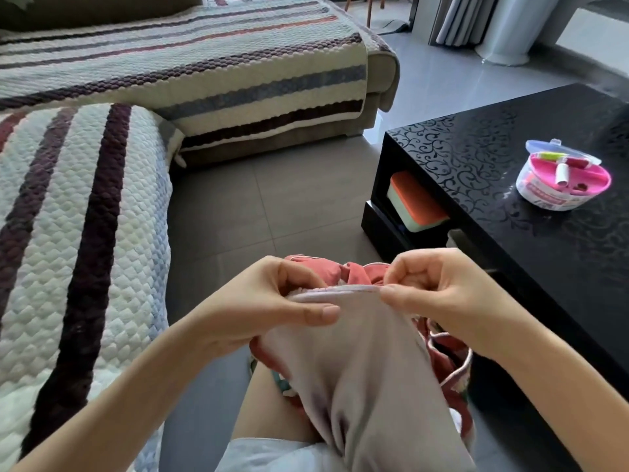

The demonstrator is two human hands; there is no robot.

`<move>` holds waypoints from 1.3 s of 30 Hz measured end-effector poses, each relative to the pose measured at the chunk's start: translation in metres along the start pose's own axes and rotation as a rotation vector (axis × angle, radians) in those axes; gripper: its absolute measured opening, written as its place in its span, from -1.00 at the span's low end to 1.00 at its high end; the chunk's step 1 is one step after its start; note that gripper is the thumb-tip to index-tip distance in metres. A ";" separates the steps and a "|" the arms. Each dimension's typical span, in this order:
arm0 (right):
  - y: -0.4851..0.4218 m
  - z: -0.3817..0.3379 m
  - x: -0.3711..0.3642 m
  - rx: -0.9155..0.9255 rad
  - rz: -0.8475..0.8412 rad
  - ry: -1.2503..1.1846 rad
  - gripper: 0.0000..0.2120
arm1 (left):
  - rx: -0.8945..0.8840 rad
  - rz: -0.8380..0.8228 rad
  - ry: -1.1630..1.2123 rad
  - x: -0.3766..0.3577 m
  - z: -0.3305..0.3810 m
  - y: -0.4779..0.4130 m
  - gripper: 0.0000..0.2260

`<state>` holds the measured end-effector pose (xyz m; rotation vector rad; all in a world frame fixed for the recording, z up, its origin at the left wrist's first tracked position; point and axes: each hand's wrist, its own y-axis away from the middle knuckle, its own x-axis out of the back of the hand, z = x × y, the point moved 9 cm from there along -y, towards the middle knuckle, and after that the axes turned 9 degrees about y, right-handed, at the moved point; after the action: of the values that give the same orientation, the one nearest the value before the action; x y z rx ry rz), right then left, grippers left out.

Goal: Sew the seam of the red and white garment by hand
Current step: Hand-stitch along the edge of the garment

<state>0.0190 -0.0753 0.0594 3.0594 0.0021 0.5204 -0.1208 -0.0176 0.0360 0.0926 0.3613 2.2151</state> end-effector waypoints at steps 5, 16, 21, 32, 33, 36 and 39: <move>-0.010 0.020 -0.003 -0.009 -0.006 0.055 -0.82 | 0.045 0.081 0.167 0.002 -0.013 -0.016 -0.95; -0.036 0.029 -0.023 0.099 -0.083 0.080 -0.81 | 0.103 0.058 0.315 0.005 -0.020 -0.030 -0.96; -0.039 0.036 -0.027 0.089 -0.106 0.075 -0.80 | 0.096 0.070 0.303 0.010 -0.022 -0.032 -0.95; -0.041 0.038 -0.035 0.078 -0.132 -0.052 -0.92 | 0.099 0.047 0.338 0.008 -0.021 -0.031 -0.93; -0.041 0.038 -0.035 0.077 -0.133 -0.073 -0.92 | 0.097 0.042 0.337 0.007 -0.021 -0.031 -0.93; -0.039 0.038 -0.035 0.082 -0.130 -0.120 -0.91 | 0.091 0.027 0.351 0.005 -0.019 -0.031 -0.91; -0.039 0.034 -0.035 0.100 -0.120 -0.152 -0.91 | 0.084 0.013 0.354 0.000 -0.018 -0.030 -0.91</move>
<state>-0.0027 -0.0376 0.0140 3.1613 0.2124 0.2886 -0.1013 -0.0038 0.0099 -0.2560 0.6484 2.2277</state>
